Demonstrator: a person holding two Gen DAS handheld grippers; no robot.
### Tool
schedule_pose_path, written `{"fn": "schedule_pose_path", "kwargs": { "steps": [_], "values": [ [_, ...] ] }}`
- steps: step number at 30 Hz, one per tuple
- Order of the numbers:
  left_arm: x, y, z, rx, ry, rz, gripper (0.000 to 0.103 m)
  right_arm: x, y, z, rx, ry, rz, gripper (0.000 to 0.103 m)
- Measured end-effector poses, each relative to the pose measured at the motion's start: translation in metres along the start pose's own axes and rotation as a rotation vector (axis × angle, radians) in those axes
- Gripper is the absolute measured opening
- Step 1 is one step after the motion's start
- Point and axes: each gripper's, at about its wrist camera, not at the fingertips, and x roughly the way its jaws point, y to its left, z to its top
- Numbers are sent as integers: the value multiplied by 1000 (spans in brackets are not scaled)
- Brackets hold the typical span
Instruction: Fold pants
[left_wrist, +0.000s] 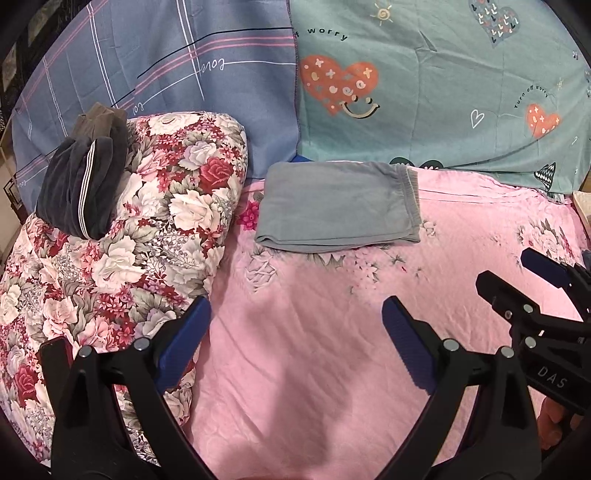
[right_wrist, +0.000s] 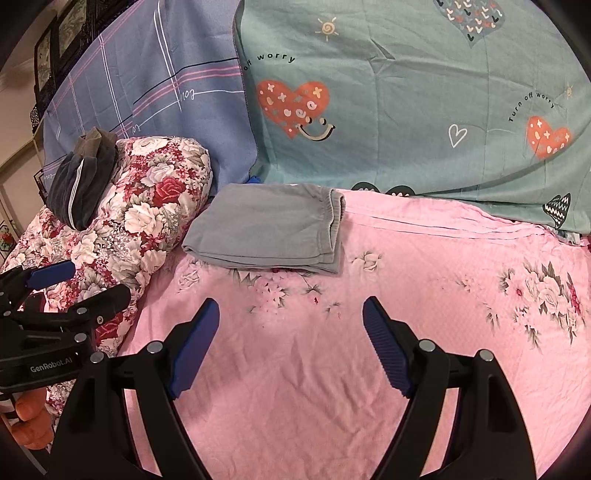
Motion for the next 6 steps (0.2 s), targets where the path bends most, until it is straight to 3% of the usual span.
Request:
{"fn": "schedule_pose_path", "kwargs": {
  "steps": [6],
  "values": [
    [-8,2,-1,-6,-11,11,95,-7,0,1,3,-7,8,81]
  ]
}}
